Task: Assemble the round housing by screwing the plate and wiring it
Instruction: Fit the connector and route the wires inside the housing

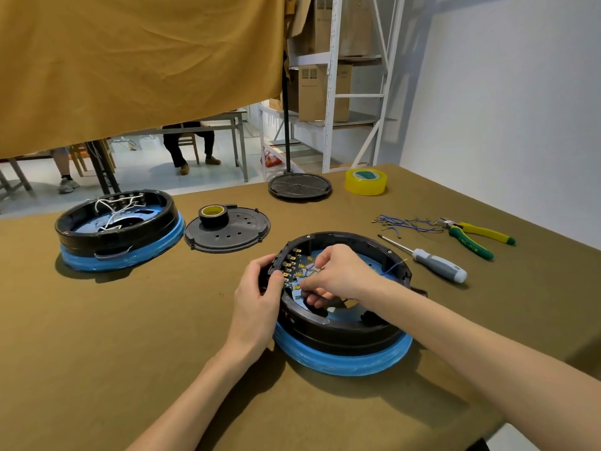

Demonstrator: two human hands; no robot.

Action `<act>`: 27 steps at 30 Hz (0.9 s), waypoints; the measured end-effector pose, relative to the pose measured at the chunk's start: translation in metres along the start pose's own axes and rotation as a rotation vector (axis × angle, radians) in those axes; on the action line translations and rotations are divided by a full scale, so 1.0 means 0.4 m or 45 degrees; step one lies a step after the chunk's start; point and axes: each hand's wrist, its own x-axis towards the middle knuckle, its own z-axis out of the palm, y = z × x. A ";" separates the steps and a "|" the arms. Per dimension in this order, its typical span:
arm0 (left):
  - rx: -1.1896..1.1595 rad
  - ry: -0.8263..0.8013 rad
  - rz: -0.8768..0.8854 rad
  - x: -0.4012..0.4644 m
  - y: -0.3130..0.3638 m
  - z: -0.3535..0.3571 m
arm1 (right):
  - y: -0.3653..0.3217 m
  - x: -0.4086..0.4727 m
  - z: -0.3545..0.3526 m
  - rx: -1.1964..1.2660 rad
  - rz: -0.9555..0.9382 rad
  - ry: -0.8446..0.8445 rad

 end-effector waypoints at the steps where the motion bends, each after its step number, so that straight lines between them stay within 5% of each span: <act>1: 0.014 0.003 0.009 0.000 0.000 0.001 | 0.006 0.001 -0.001 -0.048 -0.057 0.021; 12: 0.061 -0.005 0.045 -0.003 -0.002 0.003 | 0.022 0.006 -0.008 -0.395 -0.368 0.128; 17: 0.082 -0.013 0.048 0.006 -0.014 0.005 | 0.015 -0.005 0.006 -0.789 -0.587 0.187; 22: 0.050 -0.015 0.032 0.002 -0.017 0.007 | 0.011 -0.015 0.019 -0.889 -0.634 0.143; 27: 0.071 -0.054 0.034 0.004 -0.015 0.004 | 0.007 -0.023 0.011 -0.871 -0.698 0.362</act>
